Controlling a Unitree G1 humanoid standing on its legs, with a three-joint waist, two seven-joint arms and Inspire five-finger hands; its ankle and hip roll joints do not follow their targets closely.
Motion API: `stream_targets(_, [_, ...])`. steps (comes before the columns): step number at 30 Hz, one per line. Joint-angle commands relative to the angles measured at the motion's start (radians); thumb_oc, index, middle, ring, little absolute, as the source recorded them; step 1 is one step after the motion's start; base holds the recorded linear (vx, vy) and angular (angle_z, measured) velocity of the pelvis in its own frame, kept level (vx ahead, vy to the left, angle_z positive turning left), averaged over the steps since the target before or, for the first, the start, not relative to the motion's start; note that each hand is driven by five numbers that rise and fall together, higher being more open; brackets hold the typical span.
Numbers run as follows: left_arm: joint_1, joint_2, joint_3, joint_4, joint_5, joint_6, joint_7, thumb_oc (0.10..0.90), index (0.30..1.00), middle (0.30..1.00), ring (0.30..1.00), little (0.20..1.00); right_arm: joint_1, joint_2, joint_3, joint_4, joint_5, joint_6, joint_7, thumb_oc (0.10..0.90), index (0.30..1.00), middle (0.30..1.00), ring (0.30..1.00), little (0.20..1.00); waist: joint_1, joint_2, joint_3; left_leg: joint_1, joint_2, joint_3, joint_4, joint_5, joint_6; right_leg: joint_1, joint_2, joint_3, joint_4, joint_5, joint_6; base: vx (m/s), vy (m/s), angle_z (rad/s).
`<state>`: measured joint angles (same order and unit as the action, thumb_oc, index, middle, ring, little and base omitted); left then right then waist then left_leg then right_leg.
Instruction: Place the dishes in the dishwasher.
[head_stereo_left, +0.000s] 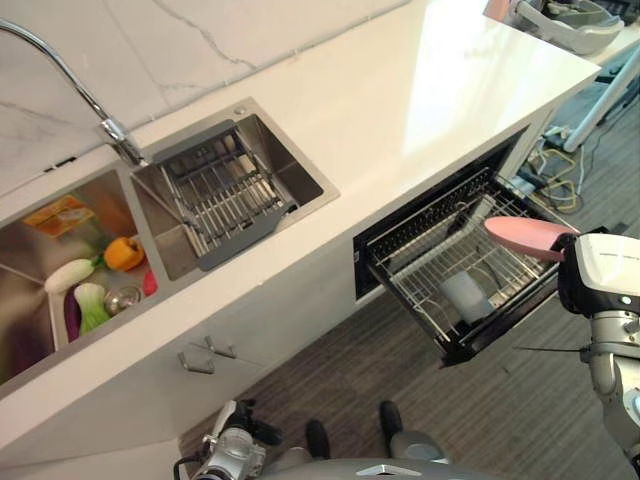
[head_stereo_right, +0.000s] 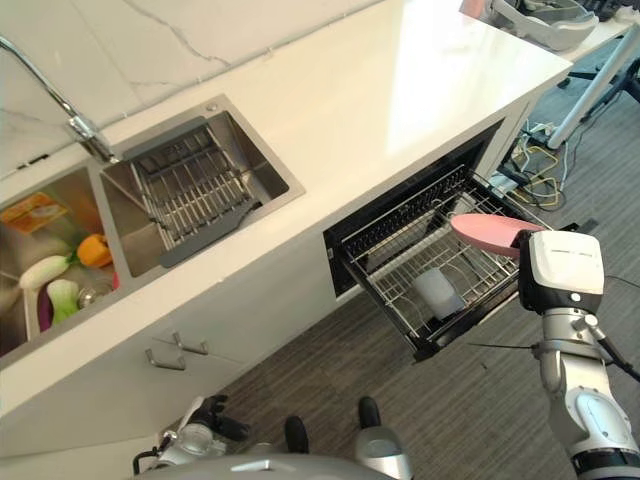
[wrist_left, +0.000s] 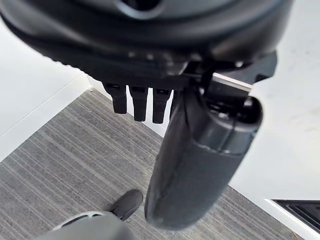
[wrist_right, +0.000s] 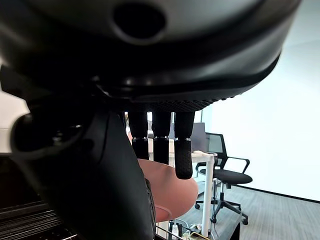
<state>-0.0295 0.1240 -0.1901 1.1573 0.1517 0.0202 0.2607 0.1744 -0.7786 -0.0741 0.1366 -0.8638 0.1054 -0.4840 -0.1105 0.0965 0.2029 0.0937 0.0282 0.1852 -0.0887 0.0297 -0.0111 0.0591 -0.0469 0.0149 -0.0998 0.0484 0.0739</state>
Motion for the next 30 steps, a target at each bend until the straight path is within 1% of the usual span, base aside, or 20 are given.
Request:
stream_targets(1, [-0.028, 0.067, 0.016, 0.063, 0.034, -0.01, 0.017, 0.8, 0.9, 0.9, 0.9, 0.9, -0.068, -0.054, -0.006, -0.091, -0.045, -0.009, -0.061, 0.4, 0.3, 0.3, 0.3, 0.3, 0.049, -0.092, -0.03, 0.009, -0.021, -0.007, 0.001, -0.054, -0.048, 0.046, -0.025, -0.007, 0.015, -0.079, 0.061, 0.04, -0.037, 0.35])
stream_targets(5, [-0.01, 0.071, 0.014, 0.071, 0.044, -0.011, 0.014, 0.8, 0.9, 0.9, 0.9, 0.9, -0.097, -0.071, 0.036, -0.012, -0.061, 0.01, -0.052, 0.4, 0.3, 0.3, 0.3, 0.3, 0.055, -0.08, -0.03, 0.025, -0.019, -0.02, 0.001, -0.051, -0.058, 0.074, -0.025, -0.034, 0.013, -0.091, 0.056, 0.02, -0.04, 0.11])
stream_targets(10, [-0.006, 0.072, 0.017, 0.089, 0.042, -0.006, 0.02, 0.8, 0.9, 0.9, 0.9, 0.9, -0.115, -0.064, 0.048, 0.028, -0.04, 0.016, -0.064, 0.4, 0.3, 0.3, 0.3, 0.3, 0.058, -0.074, -0.031, 0.02, -0.018, -0.033, 0.001, -0.044, -0.065, 0.081, -0.028, -0.06, 0.013, -0.095, 0.053, 0.0, -0.034, 0.19])
stream_targets(11, [0.0, 0.067, 0.011, 0.086, 0.033, -0.011, 0.02, 0.8, 0.9, 0.9, 0.9, 0.9, -0.121, -0.058, 0.057, 0.064, -0.033, 0.021, -0.057, 0.4, 0.3, 0.3, 0.3, 0.3, 0.062, -0.068, -0.031, 0.017, -0.018, -0.037, 0.001, -0.041, -0.066, 0.081, -0.029, -0.073, 0.013, -0.096, 0.051, 0.0, -0.028, 0.29])
stream_targets(14, [0.0, 0.062, 0.004, 0.084, 0.025, -0.015, 0.019, 0.8, 0.9, 0.9, 0.9, 0.9, -0.133, -0.054, 0.069, 0.096, -0.024, 0.025, -0.058, 0.4, 0.3, 0.3, 0.3, 0.3, 0.063, -0.064, -0.03, 0.015, -0.019, -0.042, 0.001, -0.04, -0.067, 0.081, -0.031, -0.079, 0.013, -0.096, 0.049, 0.0, -0.014, 0.13])
stream_targets(15, [0.0, 0.058, 0.001, 0.083, 0.023, -0.016, 0.017, 0.8, 0.9, 0.9, 0.9, 0.9, -0.138, -0.053, 0.073, 0.107, -0.022, 0.026, -0.055, 0.532, 0.498, 0.498, 0.498, 0.498, 0.062, -0.063, -0.03, 0.014, -0.019, -0.042, 0.001, -0.04, -0.068, 0.081, -0.031, -0.082, 0.013, -0.096, 0.049, 0.01, -0.013, 0.08])
stream_targets(16, [0.0, 0.054, -0.001, 0.081, 0.021, -0.016, 0.015, 0.8, 0.9, 0.9, 0.9, 0.9, -0.141, -0.053, 0.071, 0.11, -0.02, 0.029, -0.057, 0.8, 0.9, 0.9, 0.9, 0.9, 0.061, -0.062, -0.031, 0.014, -0.019, -0.044, 0.001, -0.04, -0.069, 0.082, -0.032, -0.087, 0.013, -0.097, 0.048, 0.02, -0.011, 0.05])
stream_targets(22, [0.0, 0.043, -0.024, 0.076, 0.036, -0.016, 0.009, 0.8, 0.9, 0.9, 0.9, 0.9, -0.138, -0.023, 0.033, 0.084, 0.032, 0.021, -0.078, 0.8, 0.9, 0.9, 0.9, 0.9, 0.053, -0.054, -0.033, 0.018, -0.019, -0.047, 0.001, -0.043, -0.071, 0.089, -0.034, -0.099, 0.013, -0.1, 0.047, 0.02, -0.009, 0.05])
stream_targets(26, [-0.002, 0.042, -0.02, 0.08, 0.039, -0.014, 0.011, 0.8, 0.9, 0.9, 0.9, 0.9, -0.132, -0.015, 0.005, 0.051, 0.042, 0.018, -0.094, 0.8, 0.9, 0.9, 0.9, 0.9, 0.051, -0.056, -0.036, 0.02, -0.018, -0.047, 0.001, -0.046, -0.071, 0.091, -0.033, -0.097, 0.013, -0.102, 0.046, 0.01, -0.003, 0.03])
stream_targets(29, [-0.004, 0.042, -0.015, 0.078, 0.043, -0.009, 0.014, 0.8, 0.9, 0.9, 0.9, 0.9, -0.125, -0.007, -0.032, 0.007, 0.059, 0.013, -0.115, 0.8, 0.9, 0.9, 0.9, 0.9, 0.046, -0.059, -0.04, 0.023, -0.016, -0.045, 0.001, -0.048, -0.07, 0.092, -0.031, -0.095, 0.013, -0.103, 0.046, 0.0, 0.0, 0.0])
stream_targets(30, [-0.006, 0.04, -0.011, 0.076, 0.046, -0.007, 0.019, 0.8, 0.9, 0.9, 0.9, 0.9, -0.11, 0.01, -0.078, -0.033, 0.088, 0.007, -0.146, 0.8, 0.9, 0.9, 0.9, 0.9, 0.041, -0.061, -0.042, 0.026, -0.015, -0.042, 0.001, -0.05, -0.07, 0.093, -0.031, -0.092, 0.013, -0.104, 0.046, 0.0, 0.0, 0.0])
